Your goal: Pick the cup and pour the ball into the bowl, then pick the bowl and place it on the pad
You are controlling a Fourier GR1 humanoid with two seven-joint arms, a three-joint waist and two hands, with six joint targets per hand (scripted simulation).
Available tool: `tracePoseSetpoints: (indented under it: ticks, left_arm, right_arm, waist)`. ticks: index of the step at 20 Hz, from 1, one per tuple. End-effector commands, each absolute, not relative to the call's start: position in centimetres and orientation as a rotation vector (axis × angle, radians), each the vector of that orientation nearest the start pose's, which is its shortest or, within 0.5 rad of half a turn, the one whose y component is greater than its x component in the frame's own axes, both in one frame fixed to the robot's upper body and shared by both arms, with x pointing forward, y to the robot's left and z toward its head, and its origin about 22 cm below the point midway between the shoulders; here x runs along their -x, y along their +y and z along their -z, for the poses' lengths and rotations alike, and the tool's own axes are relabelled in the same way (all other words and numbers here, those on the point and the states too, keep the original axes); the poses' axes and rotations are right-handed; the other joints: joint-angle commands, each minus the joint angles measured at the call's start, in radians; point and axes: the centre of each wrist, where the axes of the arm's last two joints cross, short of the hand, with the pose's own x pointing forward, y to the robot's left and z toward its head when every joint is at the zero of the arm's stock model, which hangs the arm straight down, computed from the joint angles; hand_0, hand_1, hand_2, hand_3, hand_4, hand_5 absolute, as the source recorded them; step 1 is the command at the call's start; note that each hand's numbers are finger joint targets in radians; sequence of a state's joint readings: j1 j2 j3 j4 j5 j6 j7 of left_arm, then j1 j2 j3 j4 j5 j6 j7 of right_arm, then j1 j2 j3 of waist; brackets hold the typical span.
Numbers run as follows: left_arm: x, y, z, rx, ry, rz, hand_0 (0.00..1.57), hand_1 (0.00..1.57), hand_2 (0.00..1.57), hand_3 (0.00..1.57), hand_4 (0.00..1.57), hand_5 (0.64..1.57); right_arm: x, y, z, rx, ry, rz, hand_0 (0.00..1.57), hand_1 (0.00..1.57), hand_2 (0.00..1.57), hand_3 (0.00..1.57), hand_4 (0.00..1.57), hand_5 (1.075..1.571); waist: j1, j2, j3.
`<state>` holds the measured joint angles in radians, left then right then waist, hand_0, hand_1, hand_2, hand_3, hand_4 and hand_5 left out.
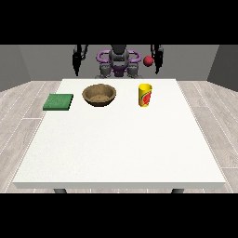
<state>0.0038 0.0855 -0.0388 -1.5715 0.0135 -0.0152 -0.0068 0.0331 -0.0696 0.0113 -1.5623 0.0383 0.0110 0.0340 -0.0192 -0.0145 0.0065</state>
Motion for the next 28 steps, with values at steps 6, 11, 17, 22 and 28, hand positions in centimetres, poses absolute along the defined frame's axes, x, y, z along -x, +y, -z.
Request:
tracePoseSetpoints:
  ticks: [6, 11, 17, 22, 28]
  left_arm:
    - [-24.4, 24.9, -3.6, -0.054, -1.593, 0.129, 0.00, 0.00, 0.00, 0.00, 0.00, 1.524]
    - [-20.1, 20.1, -3.2, 0.240, -1.633, -0.077, 0.00, 0.00, 0.00, 0.00, 0.00, 1.525]
    - [-21.5, 20.6, -7.4, 0.168, -1.795, 0.031, 0.00, 0.00, 0.00, 0.00, 0.00, 1.467]
    - [-25.1, 21.4, -6.2, 0.068, -1.916, 0.028, 0.00, 0.00, 0.00, 0.00, 0.00, 1.376]
    - [-29.1, 25.9, -6.9, -0.048, -2.018, 0.065, 0.00, 0.00, 0.00, 0.00, 0.00, 1.269]
  right_arm:
    - [-23.7, -25.6, -2.7, 0.116, -1.521, -0.112, 0.00, 0.00, 0.00, 0.00, 0.00, 1.568]
    - [-22.1, -28.9, -1.5, 0.091, -1.581, 0.097, 0.00, 0.00, 0.00, 0.00, 0.00, 1.567]
    - [-23.8, -27.8, -2.0, 0.056, -1.723, 0.072, 0.00, 0.00, 0.00, 0.00, 0.00, 1.564]
    - [-25.8, -26.0, -2.9, -0.029, -1.805, 0.012, 0.00, 0.00, 0.00, 0.00, 0.00, 1.563]
    - [-28.1, -25.9, -4.1, -0.034, -1.927, -0.056, 0.00, 0.00, 0.00, 0.00, 0.00, 1.562]
  waist:
    - [0.000, -0.276, -0.0041]
    - [0.077, -0.245, -0.0063]
    - [0.066, -0.072, -0.0062]
    - [0.003, 0.073, -0.0066]
    - [-0.026, 0.235, -0.0070]
